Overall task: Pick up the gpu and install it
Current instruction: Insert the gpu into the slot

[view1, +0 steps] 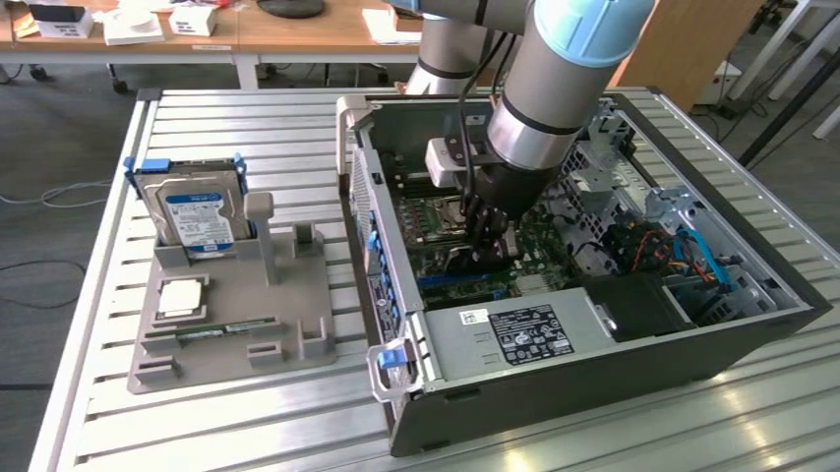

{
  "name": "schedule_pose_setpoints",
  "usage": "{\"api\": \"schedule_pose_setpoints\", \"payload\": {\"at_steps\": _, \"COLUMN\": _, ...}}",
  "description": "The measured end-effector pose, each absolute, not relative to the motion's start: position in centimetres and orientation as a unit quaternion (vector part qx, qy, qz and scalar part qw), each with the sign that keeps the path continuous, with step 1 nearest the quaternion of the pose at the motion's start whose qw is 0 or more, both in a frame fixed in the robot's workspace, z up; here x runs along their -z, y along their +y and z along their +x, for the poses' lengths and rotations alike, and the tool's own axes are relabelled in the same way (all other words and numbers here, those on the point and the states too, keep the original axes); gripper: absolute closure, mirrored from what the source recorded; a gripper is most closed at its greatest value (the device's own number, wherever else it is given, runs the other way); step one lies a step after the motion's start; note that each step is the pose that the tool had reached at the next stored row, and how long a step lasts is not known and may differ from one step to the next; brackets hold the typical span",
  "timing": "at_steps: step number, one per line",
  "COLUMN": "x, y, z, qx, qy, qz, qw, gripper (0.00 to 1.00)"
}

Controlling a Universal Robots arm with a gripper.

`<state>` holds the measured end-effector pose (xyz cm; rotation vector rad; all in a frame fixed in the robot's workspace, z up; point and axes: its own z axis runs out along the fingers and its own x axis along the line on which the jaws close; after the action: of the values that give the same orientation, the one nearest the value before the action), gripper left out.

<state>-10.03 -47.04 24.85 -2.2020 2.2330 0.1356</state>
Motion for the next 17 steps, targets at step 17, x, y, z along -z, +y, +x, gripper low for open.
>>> {"api": "schedule_pose_setpoints", "payload": {"at_steps": 17, "x": -24.82, "y": -47.03, "z": -10.03, "qx": -0.043, "qy": 0.716, "qz": -0.697, "qw": 0.002, "gripper": 0.73}}
